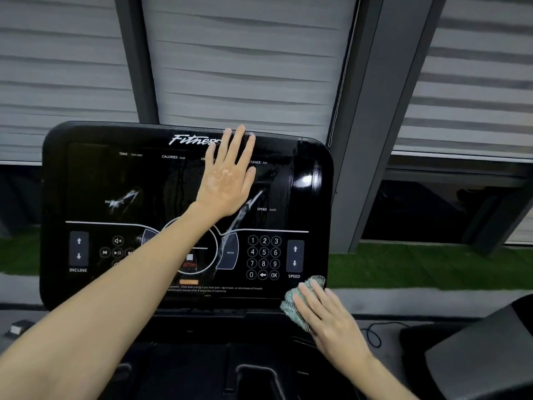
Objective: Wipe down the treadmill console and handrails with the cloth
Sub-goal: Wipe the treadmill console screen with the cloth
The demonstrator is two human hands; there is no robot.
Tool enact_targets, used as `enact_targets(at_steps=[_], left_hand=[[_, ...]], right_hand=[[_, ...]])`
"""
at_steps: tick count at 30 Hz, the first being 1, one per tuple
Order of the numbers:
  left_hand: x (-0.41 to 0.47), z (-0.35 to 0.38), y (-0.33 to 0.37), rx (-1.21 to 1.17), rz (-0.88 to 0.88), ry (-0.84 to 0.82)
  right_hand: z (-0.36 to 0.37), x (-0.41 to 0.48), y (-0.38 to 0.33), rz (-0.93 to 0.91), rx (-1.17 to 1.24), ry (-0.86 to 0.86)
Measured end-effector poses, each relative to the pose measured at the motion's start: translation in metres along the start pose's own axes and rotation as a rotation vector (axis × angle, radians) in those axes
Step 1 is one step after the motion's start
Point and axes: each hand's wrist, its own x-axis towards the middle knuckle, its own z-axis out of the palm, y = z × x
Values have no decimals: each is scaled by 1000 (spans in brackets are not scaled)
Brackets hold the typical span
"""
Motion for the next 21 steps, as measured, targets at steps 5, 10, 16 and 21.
enact_targets(at_steps=[5, 10, 16, 21], left_hand=[[-1, -2, -3, -14, 21, -20], [1, -9, -14, 21, 65, -26], [-11, -9, -32, 86, -26, -1], [-12, -8, -32, 103, -29, -15]], right_hand=[[-51, 93, 45, 42, -18, 158], [-108, 212, 100, 190, -8, 332], [-96, 193, 65, 168, -16, 391], [-33, 82, -1, -115, -43, 266]])
